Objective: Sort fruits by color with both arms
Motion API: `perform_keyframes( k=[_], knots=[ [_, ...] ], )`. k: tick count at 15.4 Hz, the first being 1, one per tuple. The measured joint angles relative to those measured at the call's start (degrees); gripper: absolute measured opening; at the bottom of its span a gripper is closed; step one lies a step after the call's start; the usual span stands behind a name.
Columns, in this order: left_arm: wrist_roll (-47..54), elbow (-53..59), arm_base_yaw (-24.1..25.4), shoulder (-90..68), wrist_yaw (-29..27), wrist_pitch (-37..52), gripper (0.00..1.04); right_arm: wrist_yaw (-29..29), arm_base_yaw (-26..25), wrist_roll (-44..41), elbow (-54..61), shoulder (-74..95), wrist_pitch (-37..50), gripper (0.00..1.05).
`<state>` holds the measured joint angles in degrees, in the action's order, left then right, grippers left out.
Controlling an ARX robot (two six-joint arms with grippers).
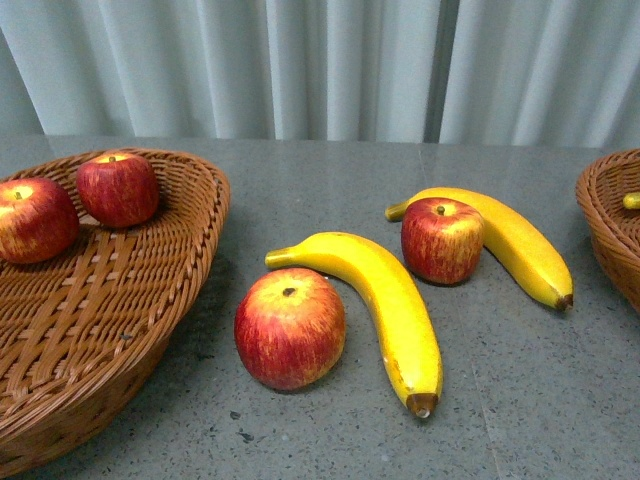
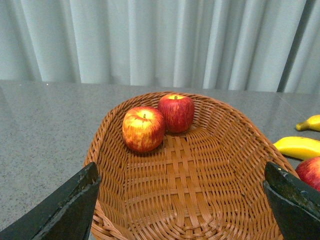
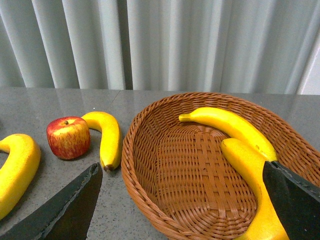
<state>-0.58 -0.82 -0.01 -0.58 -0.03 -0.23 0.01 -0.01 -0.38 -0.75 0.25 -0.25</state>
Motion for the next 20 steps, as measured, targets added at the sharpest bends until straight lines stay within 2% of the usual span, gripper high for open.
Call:
perform_keyframes(
  k=[18, 19, 20],
  knots=[
    [0.0, 0.0, 0.0, 0.0, 0.02, 0.0, 0.98, 0.0, 0.0, 0.0, 0.0, 0.0, 0.0, 0.98],
    [-0.92, -1.4, -1.79, -1.07, -4.96, -5.4, 0.98, -0.02, 0.0, -0.02, 0.0, 0.0, 0.02, 0.98],
    [-2.4, -4.0, -5.42, -5.86, -12.83, -10.82, 0.98, 0.02, 0.0, -0.02, 0.0, 0.0, -0.02, 0.98]
  ],
)
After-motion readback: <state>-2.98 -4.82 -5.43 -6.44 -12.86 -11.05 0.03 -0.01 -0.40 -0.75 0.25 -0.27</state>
